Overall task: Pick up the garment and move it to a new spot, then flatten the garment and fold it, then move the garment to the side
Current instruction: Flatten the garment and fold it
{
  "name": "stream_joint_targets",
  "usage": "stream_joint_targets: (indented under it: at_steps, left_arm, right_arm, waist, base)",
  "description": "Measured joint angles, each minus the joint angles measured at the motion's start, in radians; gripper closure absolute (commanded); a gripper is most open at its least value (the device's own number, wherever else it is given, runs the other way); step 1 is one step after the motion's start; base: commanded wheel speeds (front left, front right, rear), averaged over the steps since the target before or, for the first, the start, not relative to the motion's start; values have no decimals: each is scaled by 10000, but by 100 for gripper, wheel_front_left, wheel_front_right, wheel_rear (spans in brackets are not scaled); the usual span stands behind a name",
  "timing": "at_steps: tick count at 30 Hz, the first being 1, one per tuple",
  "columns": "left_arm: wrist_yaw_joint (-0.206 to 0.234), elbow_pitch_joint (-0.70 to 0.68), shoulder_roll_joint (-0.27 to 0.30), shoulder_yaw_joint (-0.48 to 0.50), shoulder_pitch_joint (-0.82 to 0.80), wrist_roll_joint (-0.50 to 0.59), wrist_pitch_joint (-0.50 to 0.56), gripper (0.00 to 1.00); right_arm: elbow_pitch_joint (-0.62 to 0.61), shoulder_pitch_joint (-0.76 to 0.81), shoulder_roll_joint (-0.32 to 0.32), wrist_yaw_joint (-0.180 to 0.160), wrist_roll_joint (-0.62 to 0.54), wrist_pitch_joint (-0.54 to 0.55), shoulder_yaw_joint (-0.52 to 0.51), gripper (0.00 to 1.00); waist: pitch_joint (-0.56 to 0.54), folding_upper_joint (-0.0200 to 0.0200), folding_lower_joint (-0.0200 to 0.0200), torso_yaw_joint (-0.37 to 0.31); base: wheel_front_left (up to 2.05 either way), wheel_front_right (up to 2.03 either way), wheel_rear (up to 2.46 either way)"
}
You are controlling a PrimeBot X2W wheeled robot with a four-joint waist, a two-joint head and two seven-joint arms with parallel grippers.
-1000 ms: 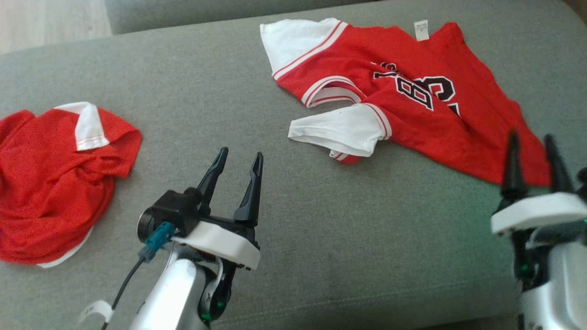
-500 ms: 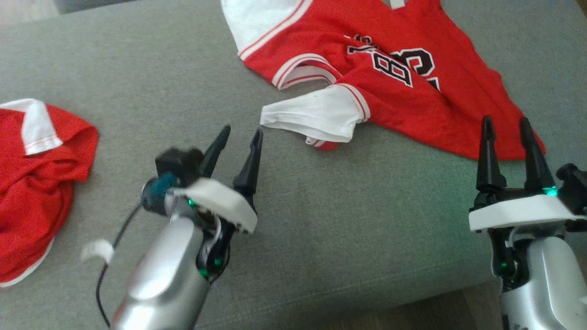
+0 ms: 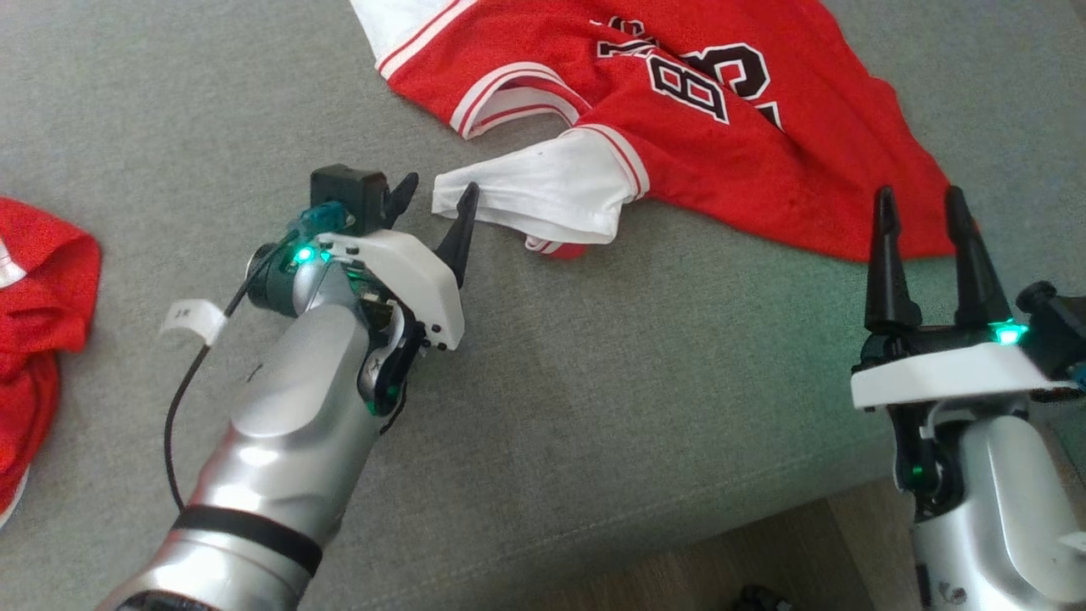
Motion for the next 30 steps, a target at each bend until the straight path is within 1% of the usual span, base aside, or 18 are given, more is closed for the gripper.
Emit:
stream_joint_targets:
  at_steps: [5, 15, 16, 17, 18, 23, 24, 27, 28, 30]
  left_arm:
    - [-199, 552, -6, -286, -237, 29, 0, 0]
    - [-318, 1187, -10, -608, -557, -155, -19, 0]
    - [-366, 1252, -10, -631, -607, -192, -31, 15]
    - [-397, 1290, -10, -669, -649, -265, -29, 75]
    - [-431, 1335, -10, -717, -687, -328, -29, 100]
    - [-497, 1467, -15, -945, -718, -523, -65, 100]
    - [-564, 1488, -17, -978, -718, -535, -151, 100]
    - [-548, 1492, -27, -974, -714, -779, -493, 100]
    - [-527, 1469, -25, -941, -711, -857, -654, 100]
    - [-339, 1335, -38, -803, -706, -1020, -1024, 100]
  right_arm:
    - [167, 1, 0, 0, 0, -90, -2, 0]
    - [303, -14, 0, 0, 0, -117, 27, 0]
    - [307, -24, 0, 0, 0, -169, 50, 0]
    - [307, -31, 0, 0, 0, -176, 63, 0]
    - [313, -31, 0, 0, -2, -176, 67, 0]
    - [382, -31, 0, 0, -8, -176, 12, 0]
    - [401, -30, 0, 0, -19, -176, -50, 0]
    - [477, -34, 0, 0, -161, -176, -267, 0]
    - [508, -34, 0, 0, -274, -174, -332, 0]
    - [548, -33, 0, 0, -433, -173, -500, 0]
  waist:
    - [33, 0, 0, -87]
    - [90, 0, 0, -133]
    - [99, 0, 0, -143]
    - [106, 0, 0, -152]
    - [112, 0, 0, -160]
    - [53, 0, 0, -138]
    - [28, 0, 0, -117]
    - [-84, 0, 0, -26]
    - [-139, 0, 0, 13]
    - [-260, 0, 0, 113]
  base:
    - [0, 0, 0]
    - [0, 0, 0]
    - [0, 0, 0]
    - [0, 0, 0]
    - [0, 0, 0]
    - [0, 0, 0]
    - [0, 0, 0]
    - [0, 0, 0]
    - [0, 0, 0]
    - [0, 0, 0]
